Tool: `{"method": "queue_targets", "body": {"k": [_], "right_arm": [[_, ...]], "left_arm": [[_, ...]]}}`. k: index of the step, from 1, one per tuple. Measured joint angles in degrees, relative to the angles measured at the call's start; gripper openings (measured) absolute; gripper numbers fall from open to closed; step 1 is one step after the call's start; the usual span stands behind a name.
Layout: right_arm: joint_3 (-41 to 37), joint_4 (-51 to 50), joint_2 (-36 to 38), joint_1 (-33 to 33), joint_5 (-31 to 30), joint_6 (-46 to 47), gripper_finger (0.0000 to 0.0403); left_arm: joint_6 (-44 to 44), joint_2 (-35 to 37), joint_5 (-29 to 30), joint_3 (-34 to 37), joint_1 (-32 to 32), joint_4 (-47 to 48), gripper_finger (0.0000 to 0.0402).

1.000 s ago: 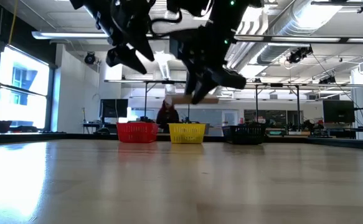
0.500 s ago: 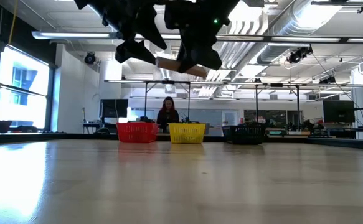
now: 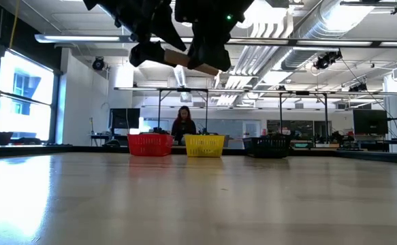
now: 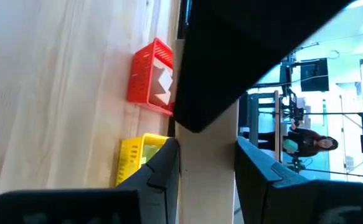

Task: Sort & place blocks by color
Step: Put the brown block into the red basket

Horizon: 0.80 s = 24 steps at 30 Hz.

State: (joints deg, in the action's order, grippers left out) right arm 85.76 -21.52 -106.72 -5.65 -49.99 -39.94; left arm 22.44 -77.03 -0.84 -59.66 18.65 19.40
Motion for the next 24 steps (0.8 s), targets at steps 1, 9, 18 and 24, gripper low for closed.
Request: {"method": "queue_targets", "body": {"k": [1, 9, 18, 24], "right_arm": [[0.0, 0.13, 0.0, 0.0, -0.23, -0.01, 0.009], [0.0, 0.05, 0.0, -0.01, -0.75, -0.14, 0.009], [0.0, -0.08, 0.0, -0.04, -1.49, -0.58, 0.0085], [0.04, 0.09, 0.01, 0.0, -1.34, -0.97, 0.0089]], "left_arm": [[-0.03, 0.0, 0.0, 0.0, 0.0, 0.04, 0.0226], [-1.88, 0.0, -0.22, 0.0, 0.04, 0.59, 0.0137], [-5.31, 0.0, 1.33, 0.0, 0.13, 0.95, 0.0033], [-9.56, -0.07, 8.92, 0.04, -0.09, 3.24, 0.0028]]}}
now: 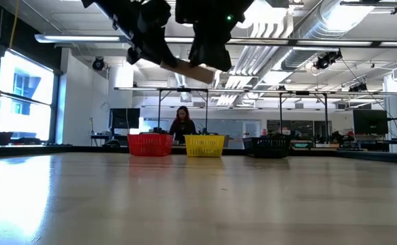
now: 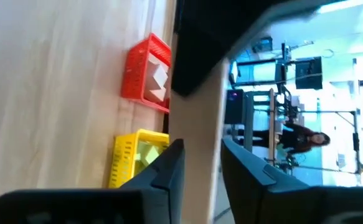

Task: Sort & place blocks by color
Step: Put the brown block into the red basket

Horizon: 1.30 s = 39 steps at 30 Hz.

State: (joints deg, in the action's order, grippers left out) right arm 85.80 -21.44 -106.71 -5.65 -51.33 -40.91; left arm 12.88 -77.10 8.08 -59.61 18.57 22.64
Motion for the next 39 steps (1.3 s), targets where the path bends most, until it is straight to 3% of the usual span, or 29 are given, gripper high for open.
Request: {"method": "queue_targets", "body": {"k": [6, 13, 21, 24, 30, 39], "right_arm": [[0.0, -0.77, -0.01, 0.0, -0.79, 2.96, 0.0107], [0.0, -2.98, -0.01, 0.0, -1.01, 8.88, 0.0106], [0.0, -5.15, -0.01, -0.04, -0.79, 12.55, 0.0107], [0.0, -5.43, -0.02, -0.03, -0.78, 12.6, 0.0108], [0.0, -5.98, -0.03, -0.02, -0.76, 12.59, 0.0108], [0.0, -6.46, -0.03, -0.02, -0.79, 12.61, 0.0108]], "left_arm": [[-2.12, 0.02, 11.65, 0.0, 0.08, 3.59, 0.0028], [-4.23, -1.27, 30.03, -0.07, 1.34, 8.64, 0.0028], [-4.24, -8.65, 39.01, -0.09, 6.55, 8.52, 0.0034], [-4.56, -11.77, 37.78, -0.07, 9.32, 7.87, 0.0038], [-5.71, -16.42, 28.97, -0.04, 15.31, 4.55, 0.0036], [-6.03, -17.22, 17.52, -0.04, 20.79, 2.05, 0.0038]]}}
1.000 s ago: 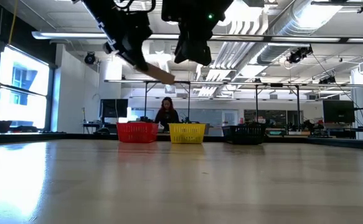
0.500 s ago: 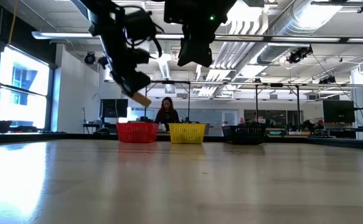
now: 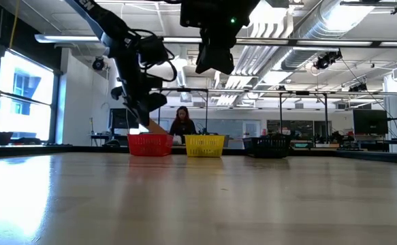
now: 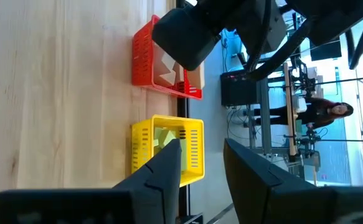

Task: Sort & place blocks by color
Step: Put the brown block into the red basket, then return to Home Position

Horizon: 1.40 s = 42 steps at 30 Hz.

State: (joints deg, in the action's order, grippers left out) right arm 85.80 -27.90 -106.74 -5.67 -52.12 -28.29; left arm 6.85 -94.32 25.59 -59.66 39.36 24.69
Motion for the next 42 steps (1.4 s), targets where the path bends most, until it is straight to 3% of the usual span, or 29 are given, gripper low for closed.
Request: {"method": "queue_targets", "body": {"k": [5, 8, 12, 23, 26, 33, 38, 42], "right_arm": [[0.0, -0.05, 0.0, 0.0, 0.0, 0.01, 0.0108], [0.0, -0.15, 0.0, 0.0, 0.0, 0.02, 0.0108], [0.0, -0.15, 0.0, 0.0, 0.0, 0.02, 0.0108], [-0.02, -1.9, 0.0, 0.0, 0.13, 3.64, 0.0108], [-0.02, -4.41, 0.0, 0.0, 0.28, 6.5, 0.0108], [-0.03, -16.98, 0.0, 0.02, 3.57, 19.72, 0.0108], [-0.07, -26.45, -0.02, 0.13, 11.74, 29.51, 0.0108], [-0.07, -32.86, -0.02, 0.15, 11.57, 33.83, 0.0108]], "left_arm": [[0.5, 0.0, -2.22, 0.0, 1.58, 0.87, 0.004], [0.65, 0.0, -0.66, 0.0, 1.61, 0.96, 0.0051], [-1.32, 0.0, 0.33, 0.0, 1.63, 0.89, 0.0084], [0.52, 1.51, -5.3, -0.22, 1.49, 2.45, 0.0165], [1.39, 3.77, -7.38, -1.25, 1.5, 4.27, 0.0167], [1.5, 13.28, -20.37, -1.7, -0.29, 6.59, 0.0167], [-0.85, 20.55, -20.65, -0.18, -5.88, 6.39, 0.0168], [-0.81, 26.66, -21.19, 5.21, -11.42, 1.92, 0.0168]]}}
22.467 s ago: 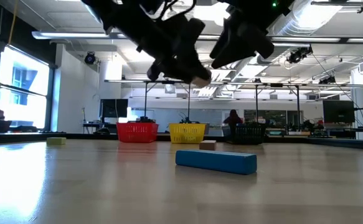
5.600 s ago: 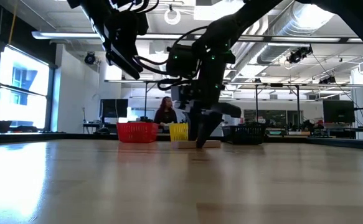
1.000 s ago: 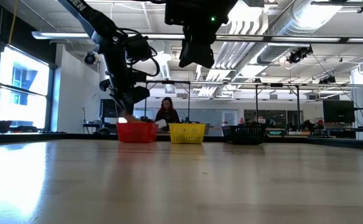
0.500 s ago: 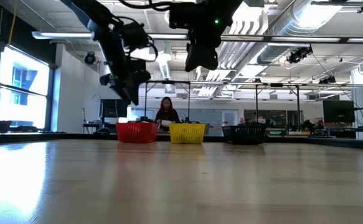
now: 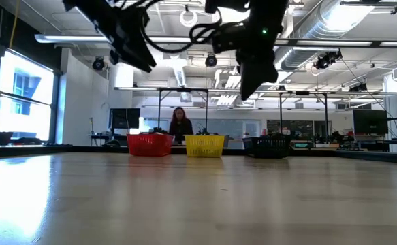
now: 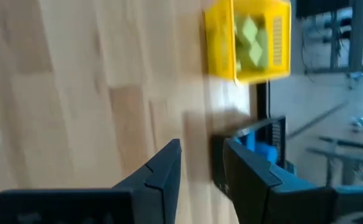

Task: Sort & place blocks by color
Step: Return to Home Position

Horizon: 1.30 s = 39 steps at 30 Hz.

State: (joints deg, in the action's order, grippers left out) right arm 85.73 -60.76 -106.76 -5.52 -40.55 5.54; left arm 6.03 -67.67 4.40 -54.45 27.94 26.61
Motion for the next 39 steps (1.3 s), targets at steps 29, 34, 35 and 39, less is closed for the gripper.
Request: {"method": "queue_targets", "body": {"k": [29, 34, 35, 39], "right_arm": [[-48.91, 24.92, 56.18, -0.24, 3.22, 12.86, 0.0108], [-56.94, 38.1, 69.73, -0.24, 10.16, 6.0, 0.0108], [-58.16, 39.55, 72.32, -0.24, 11.53, 4.93, 0.0108], [-61.82, 41.8, 82.51, -0.24, 16.41, 3.04, 0.0108]], "left_arm": [[5.8, 39.64, -2.25, 40.18, -17.61, -29.92, 0.0168], [4.96, 45.48, -2.25, 43.28, -17.61, -29.88, 0.0168], [4.48, 46.65, -2.25, 43.8, -17.61, -29.86, 0.0168], [3.68, 51.25, -2.25, 45.35, -17.61, -28.88, 0.0168]]}}
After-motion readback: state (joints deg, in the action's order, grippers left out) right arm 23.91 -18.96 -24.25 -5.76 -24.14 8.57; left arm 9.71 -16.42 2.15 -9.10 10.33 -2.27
